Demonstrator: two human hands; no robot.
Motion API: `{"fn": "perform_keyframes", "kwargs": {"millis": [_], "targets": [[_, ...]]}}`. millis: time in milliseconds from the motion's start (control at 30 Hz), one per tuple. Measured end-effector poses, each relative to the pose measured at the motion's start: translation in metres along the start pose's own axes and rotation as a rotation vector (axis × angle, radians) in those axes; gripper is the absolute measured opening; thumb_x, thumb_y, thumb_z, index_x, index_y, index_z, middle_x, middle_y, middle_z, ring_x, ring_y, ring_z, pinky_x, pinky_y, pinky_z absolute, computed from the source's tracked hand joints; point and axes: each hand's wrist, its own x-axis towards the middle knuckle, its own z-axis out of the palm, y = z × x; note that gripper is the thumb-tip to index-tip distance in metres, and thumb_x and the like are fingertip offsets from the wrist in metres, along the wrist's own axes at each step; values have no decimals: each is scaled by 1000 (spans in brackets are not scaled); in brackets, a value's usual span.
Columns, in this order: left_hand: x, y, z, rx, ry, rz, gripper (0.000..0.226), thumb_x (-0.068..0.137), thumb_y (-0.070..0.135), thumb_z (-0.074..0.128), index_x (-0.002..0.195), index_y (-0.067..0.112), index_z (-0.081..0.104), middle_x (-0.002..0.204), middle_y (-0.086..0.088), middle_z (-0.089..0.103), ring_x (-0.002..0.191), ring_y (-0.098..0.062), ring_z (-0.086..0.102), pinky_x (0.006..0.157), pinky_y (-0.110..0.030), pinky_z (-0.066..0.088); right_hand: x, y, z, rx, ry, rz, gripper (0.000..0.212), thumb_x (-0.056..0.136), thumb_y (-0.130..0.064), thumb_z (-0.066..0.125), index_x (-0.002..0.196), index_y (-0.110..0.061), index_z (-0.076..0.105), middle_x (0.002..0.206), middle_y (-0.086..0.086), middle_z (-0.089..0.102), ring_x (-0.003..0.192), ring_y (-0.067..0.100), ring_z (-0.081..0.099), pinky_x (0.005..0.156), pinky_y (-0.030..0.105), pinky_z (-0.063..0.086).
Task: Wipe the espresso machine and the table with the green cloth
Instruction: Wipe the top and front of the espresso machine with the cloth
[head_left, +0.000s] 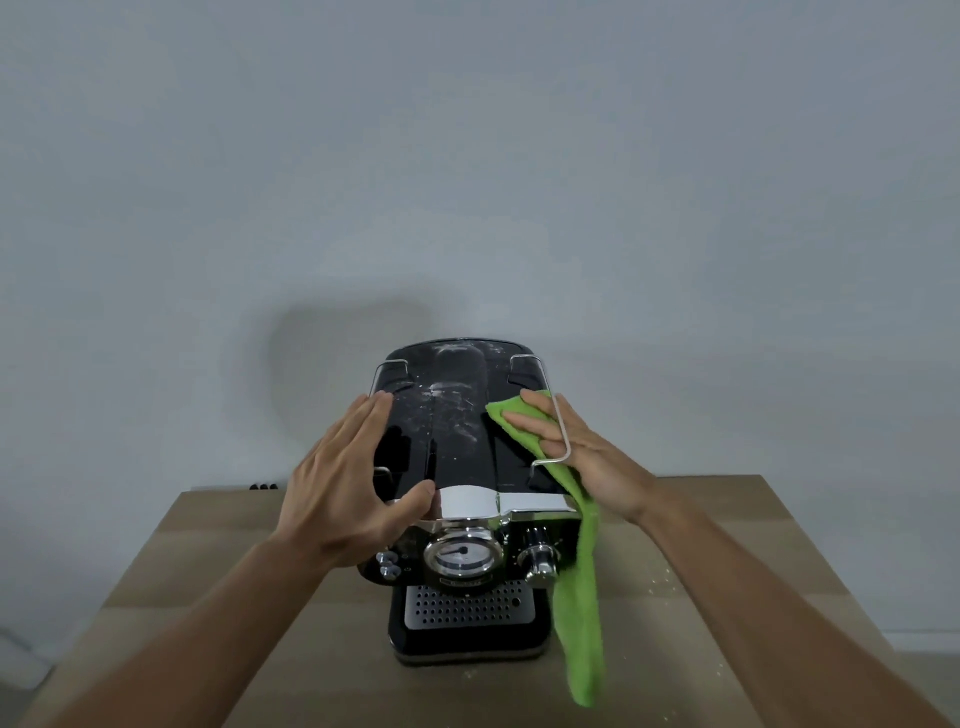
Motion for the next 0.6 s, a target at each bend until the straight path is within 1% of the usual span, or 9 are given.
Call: {"fn": "perform_keyframes", "kwargs": {"millis": [100,167,200,233,300,367,467,533,600], "targets": [[-1,0,1,-4,3,7,101,65,69,38,150,17,21,156,4,24,142,-5,12,109,-29,23,8,13,1,-28,2,-81,36,92,-45,36,122,-61,50,155,-20,20,147,7,-2,121,47,-1],[-1,0,1,-4,5,7,101,65,69,39,150,16,21,155,5,24,141,-3,11,108,-26,20,17,16,-5,-83,-22,-120,34,87,-61,35,119,-69,44,152,-26,20,147,7,1,120,47,0],[-1,-1,1,-5,6,7,101,65,68,40,150,16,21,155,5,24,142,-2,11,108,-25,20,24,15,-9,-146,-19,-130,33,86,-64,32,117,-74,40,151,-27,21,147,8,2,120,47,0],[0,-1,1,-6,6,8,101,65,68,40,150,16,22,155,5,25,142,-2,11,108,-24,20,33,14,-12,-202,-5,-137,32,88,-62,31,115,-78,37,151,-25,24,147,9,5,120,48,1],[1,-1,1,-6,4,8,101,65,67,41,150,17,22,155,6,25,142,-2,11,109,-23,19,51,12,-17,-214,44,-147,39,93,-47,33,111,-81,36,149,-17,32,146,11,14,119,48,7],[1,-1,0,-9,7,3,100,65,67,41,150,18,22,155,6,24,142,-1,11,108,-23,19,56,14,-16,-162,49,-144,40,94,-41,37,111,-77,42,148,-22,31,146,12,14,119,49,9],[0,-1,1,-15,11,-2,100,64,66,43,150,18,23,154,7,25,141,0,11,108,-24,22,43,28,-11,-32,9,-148,30,91,-58,40,117,-66,51,149,-31,25,148,11,3,120,50,6],[-1,-1,1,-22,9,-1,100,64,65,44,150,18,23,154,7,26,141,-1,13,108,-24,23,37,34,-11,1,23,-189,37,86,-69,40,119,-61,54,150,-28,27,148,9,2,121,50,6],[1,-1,1,-31,18,0,99,65,64,45,149,18,24,153,8,25,141,-1,14,109,-25,24,40,28,-10,6,87,-189,37,88,-67,39,119,-58,56,149,-24,30,147,5,8,121,44,8]]}}
